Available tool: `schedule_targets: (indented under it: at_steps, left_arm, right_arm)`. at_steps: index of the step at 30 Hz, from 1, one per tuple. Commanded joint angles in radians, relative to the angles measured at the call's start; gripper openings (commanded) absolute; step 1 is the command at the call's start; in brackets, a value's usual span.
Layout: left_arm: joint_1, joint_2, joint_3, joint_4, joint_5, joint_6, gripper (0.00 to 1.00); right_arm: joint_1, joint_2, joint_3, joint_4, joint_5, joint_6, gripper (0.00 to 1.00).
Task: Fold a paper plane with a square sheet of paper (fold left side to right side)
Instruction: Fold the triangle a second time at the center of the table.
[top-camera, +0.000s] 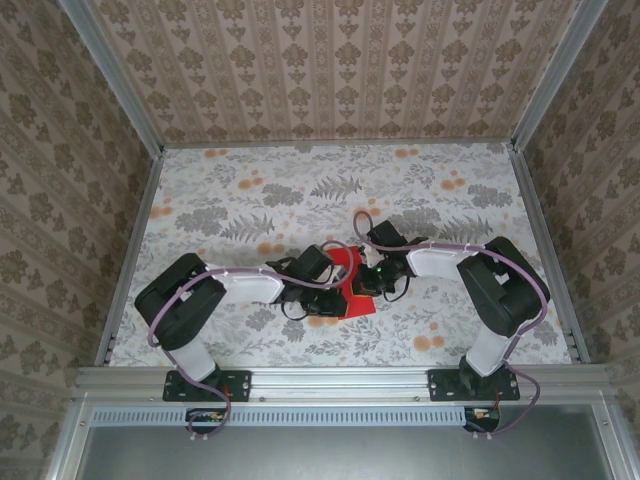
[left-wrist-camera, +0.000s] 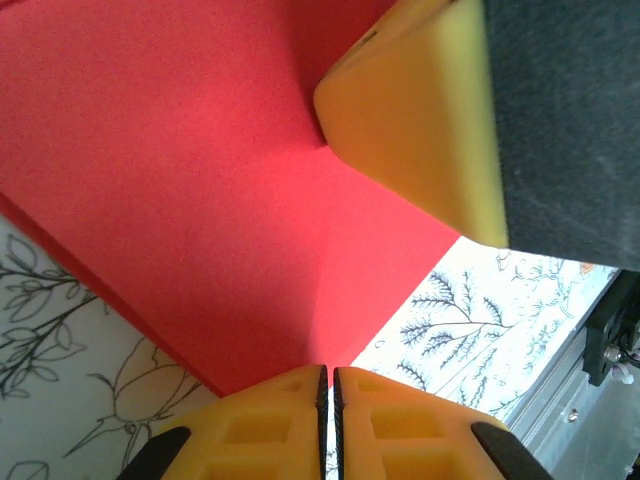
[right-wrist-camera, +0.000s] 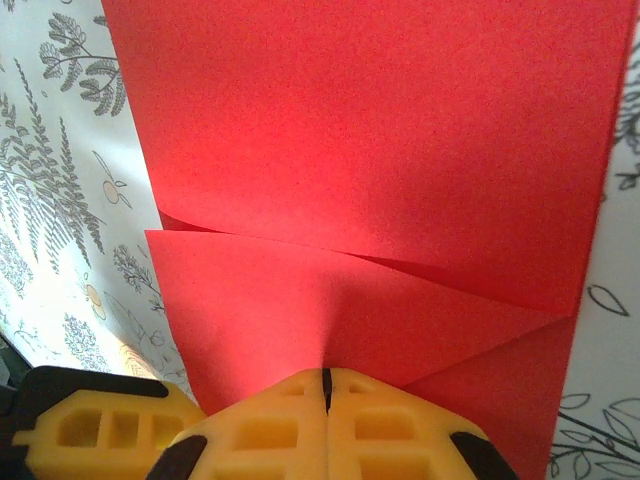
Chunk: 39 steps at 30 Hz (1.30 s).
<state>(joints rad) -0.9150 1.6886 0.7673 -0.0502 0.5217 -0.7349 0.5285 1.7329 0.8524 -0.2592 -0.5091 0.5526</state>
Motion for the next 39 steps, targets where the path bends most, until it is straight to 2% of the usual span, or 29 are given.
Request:
schedule_targets:
  at_steps: [1, 25, 32, 35, 39]
  left_arm:
    - [-0.003, 0.016, -0.020, 0.015, 0.016, -0.018, 0.13]
    - [-0.028, -0.059, -0.118, 0.003, -0.009, -0.060, 0.10]
    - [-0.014, -0.101, -0.105, 0.004, -0.013, -0.038, 0.10]
    - [0.020, -0.159, -0.096, 0.005, -0.005, -0.019, 0.14]
    - [0.102, -0.254, -0.104, 0.008, -0.010, 0.000, 0.29]
  right_arm:
    - [0.004, 0.044, -0.004, -0.088, 0.084, -0.016, 0.05]
    - [0.001, 0.071, 0.032, -0.123, 0.107, -0.026, 0.05]
    - [0.000, 0.048, 0.025, -0.072, 0.061, -0.024, 0.06]
    - [0.001, 0.009, 0.024, -0.034, 0.033, -0.019, 0.07]
    - [-0.001, -0.070, 0.019, -0.001, 0.049, -0.019, 0.11]
